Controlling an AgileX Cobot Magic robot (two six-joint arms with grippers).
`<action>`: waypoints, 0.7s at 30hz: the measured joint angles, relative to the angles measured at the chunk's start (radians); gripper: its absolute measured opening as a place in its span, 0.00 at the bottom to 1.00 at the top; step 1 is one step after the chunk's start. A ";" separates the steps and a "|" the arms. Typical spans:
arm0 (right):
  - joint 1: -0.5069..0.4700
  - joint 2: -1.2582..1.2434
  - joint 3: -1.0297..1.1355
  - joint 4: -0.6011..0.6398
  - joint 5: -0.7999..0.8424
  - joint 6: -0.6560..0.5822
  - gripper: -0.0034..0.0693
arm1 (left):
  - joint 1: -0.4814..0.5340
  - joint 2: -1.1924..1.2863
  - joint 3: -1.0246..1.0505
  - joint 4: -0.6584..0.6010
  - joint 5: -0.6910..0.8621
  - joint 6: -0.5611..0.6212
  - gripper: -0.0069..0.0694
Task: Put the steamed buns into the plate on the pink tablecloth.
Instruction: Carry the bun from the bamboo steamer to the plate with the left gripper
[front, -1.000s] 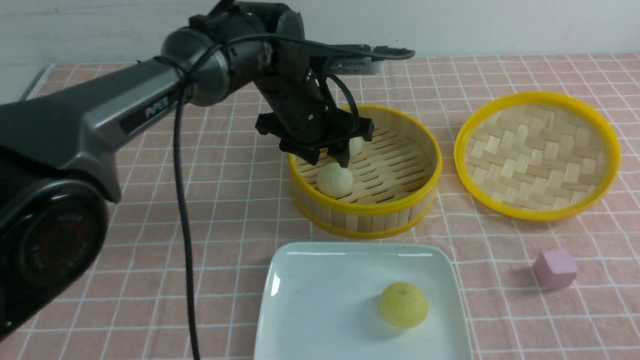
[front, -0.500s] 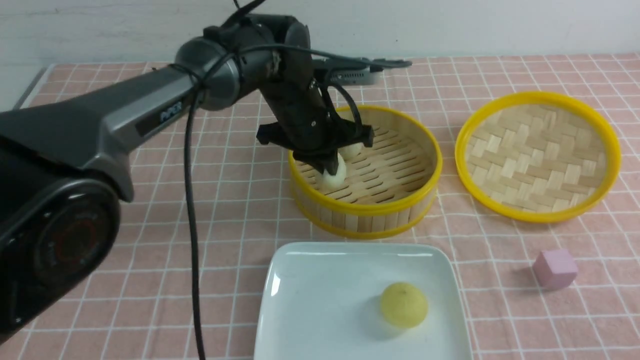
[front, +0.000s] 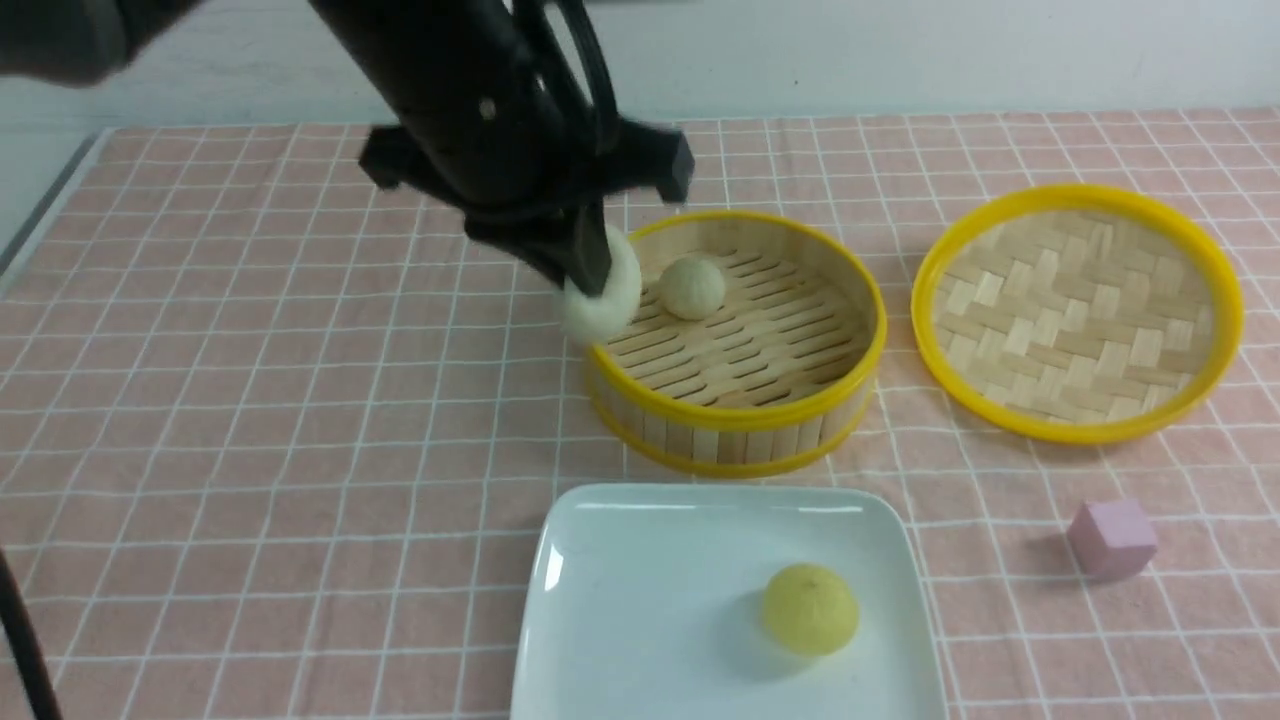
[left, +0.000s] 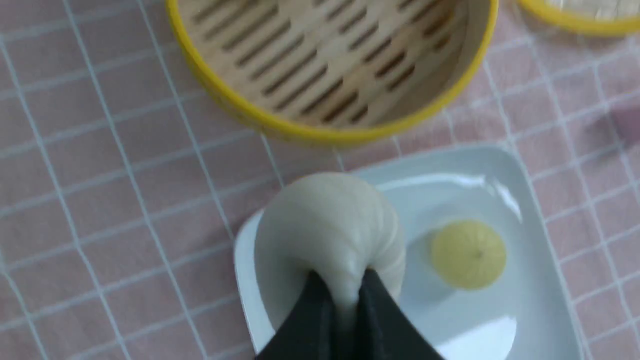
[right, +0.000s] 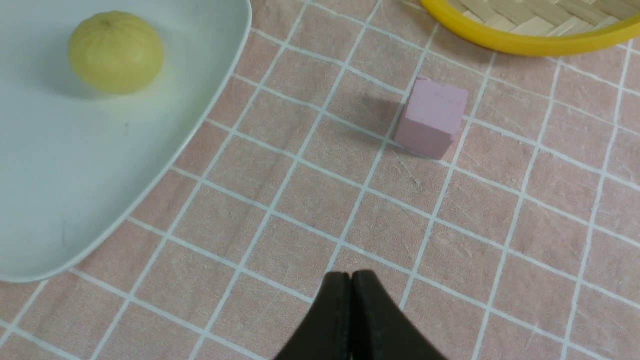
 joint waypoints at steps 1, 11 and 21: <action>0.000 0.000 0.000 0.000 0.001 0.000 0.07 | -0.030 0.010 0.053 0.000 -0.017 -0.017 0.14; 0.000 -0.002 0.005 -0.001 0.001 0.000 0.08 | -0.116 0.115 0.262 0.077 -0.253 -0.199 0.31; 0.000 -0.003 0.006 -0.002 0.000 0.000 0.09 | -0.116 0.172 0.214 0.036 -0.230 -0.209 0.64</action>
